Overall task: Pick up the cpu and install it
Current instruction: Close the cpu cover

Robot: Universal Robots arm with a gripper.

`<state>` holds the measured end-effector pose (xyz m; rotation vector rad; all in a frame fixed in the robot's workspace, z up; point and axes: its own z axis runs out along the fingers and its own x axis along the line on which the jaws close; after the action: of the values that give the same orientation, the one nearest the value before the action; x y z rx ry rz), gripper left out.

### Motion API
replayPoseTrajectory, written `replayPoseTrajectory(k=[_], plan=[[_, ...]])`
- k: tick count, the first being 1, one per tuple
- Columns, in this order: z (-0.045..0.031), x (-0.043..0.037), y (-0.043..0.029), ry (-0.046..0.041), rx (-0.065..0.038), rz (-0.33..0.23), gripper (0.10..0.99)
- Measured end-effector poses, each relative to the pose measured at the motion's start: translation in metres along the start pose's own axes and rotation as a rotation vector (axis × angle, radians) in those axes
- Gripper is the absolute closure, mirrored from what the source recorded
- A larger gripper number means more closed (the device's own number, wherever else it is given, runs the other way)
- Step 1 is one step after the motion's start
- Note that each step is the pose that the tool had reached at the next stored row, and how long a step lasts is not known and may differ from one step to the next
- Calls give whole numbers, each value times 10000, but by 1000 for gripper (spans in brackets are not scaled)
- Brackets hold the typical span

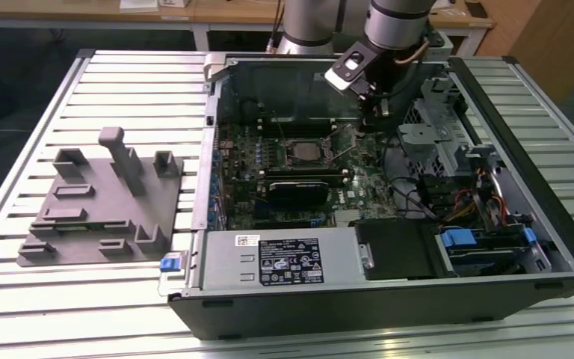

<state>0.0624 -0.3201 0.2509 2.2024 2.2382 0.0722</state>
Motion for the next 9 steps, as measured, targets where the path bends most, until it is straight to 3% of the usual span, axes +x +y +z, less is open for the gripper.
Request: replayPoseTrajectory(k=[9], plan=[[96, -2, 5, -1, 26, 1, 980]])
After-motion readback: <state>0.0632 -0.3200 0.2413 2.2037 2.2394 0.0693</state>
